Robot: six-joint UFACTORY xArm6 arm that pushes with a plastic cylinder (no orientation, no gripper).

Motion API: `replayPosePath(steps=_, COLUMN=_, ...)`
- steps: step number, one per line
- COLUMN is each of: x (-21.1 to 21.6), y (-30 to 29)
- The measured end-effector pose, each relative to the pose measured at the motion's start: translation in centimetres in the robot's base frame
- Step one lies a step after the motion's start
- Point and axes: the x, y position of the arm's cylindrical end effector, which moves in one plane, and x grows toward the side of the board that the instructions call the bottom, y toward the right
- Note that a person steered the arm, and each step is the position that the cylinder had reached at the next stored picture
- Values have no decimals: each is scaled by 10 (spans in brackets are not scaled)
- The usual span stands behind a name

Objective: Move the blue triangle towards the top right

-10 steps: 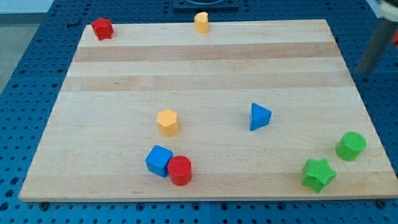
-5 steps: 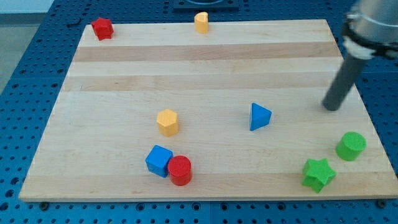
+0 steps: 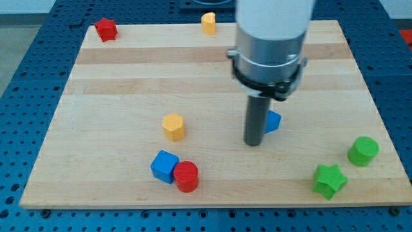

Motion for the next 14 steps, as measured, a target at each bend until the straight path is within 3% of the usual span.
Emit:
replayPosePath(steps=1, x=-6, y=10)
replayPosePath(steps=5, x=-117, y=48)
replayPosePath(steps=7, x=-98, y=55)
replayPosePath(steps=10, x=-217, y=97)
replayPosePath(steps=12, x=-156, y=41)
replayPosePath(steps=13, x=-141, y=54)
replayPosePath(steps=14, x=-157, y=92)
